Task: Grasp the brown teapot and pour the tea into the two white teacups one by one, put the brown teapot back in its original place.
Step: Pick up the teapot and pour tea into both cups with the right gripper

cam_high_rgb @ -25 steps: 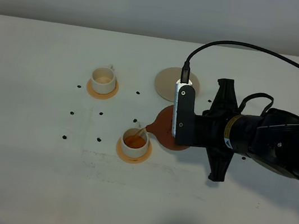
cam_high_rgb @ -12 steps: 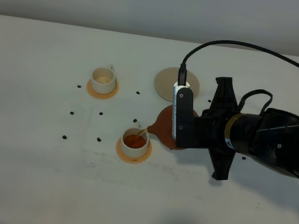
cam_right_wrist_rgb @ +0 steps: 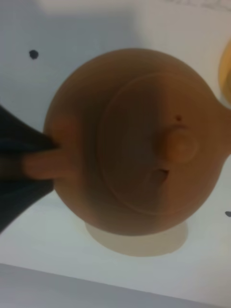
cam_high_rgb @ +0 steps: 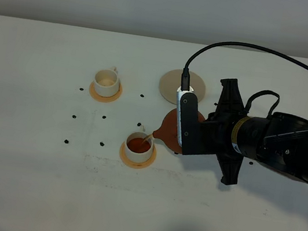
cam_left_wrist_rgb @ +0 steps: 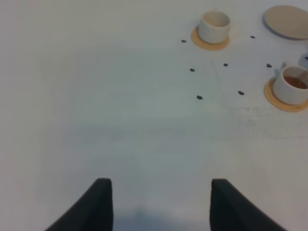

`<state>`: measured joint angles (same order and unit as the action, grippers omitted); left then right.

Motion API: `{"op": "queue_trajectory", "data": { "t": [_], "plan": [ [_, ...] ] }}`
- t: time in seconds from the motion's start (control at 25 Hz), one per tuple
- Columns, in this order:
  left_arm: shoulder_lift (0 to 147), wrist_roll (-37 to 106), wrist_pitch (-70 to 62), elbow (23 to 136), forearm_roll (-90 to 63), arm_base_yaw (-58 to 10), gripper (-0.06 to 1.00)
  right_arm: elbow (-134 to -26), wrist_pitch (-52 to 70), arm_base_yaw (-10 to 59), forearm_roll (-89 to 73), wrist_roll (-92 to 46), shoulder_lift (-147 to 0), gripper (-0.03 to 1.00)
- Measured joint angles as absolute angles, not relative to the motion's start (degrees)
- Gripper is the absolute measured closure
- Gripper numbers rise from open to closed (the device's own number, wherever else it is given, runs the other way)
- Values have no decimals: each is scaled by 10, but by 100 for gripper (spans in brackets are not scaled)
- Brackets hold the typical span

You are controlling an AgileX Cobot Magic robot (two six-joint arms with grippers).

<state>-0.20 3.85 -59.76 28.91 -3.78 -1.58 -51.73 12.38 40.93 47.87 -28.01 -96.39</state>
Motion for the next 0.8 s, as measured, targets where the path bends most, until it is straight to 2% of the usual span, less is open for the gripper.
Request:
{"op": "queue_trajectory", "data": {
  "t": [0.8],
  "plan": [
    [-2, 39, -598, 289, -38, -16, 47, -528, 123, 409, 497, -280, -964, 88]
  ]
}}
